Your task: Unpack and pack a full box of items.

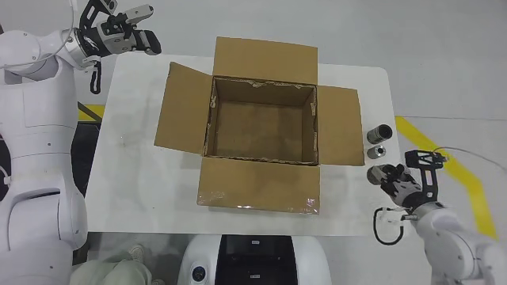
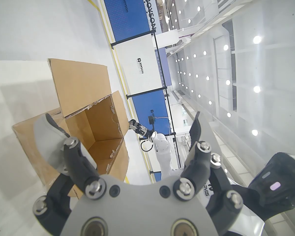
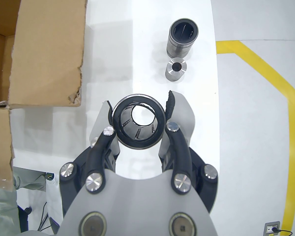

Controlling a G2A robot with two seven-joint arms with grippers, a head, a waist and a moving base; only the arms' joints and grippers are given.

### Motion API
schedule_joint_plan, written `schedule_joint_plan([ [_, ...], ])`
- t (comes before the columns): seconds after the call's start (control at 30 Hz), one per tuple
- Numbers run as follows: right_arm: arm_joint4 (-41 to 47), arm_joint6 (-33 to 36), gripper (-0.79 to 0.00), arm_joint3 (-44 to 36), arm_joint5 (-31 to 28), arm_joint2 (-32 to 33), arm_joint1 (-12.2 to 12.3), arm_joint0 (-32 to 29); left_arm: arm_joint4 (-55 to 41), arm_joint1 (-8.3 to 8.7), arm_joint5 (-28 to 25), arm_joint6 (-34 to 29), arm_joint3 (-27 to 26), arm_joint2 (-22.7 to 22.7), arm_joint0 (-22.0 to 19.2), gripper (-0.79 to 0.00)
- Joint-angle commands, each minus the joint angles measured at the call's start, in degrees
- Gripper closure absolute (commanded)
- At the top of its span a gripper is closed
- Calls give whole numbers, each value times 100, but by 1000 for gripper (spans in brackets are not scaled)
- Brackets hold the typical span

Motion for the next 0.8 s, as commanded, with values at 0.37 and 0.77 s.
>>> schedule_joint_plan([
  [0.37, -127, -335, 0, 815, -114, -207, 37, 321, 0, 0, 0, 0, 0, 0, 0, -785],
  [0.77, -351, -591, 0, 1500, -59, -425, 66, 738, 0, 0, 0, 0, 0, 0, 0, -785],
])
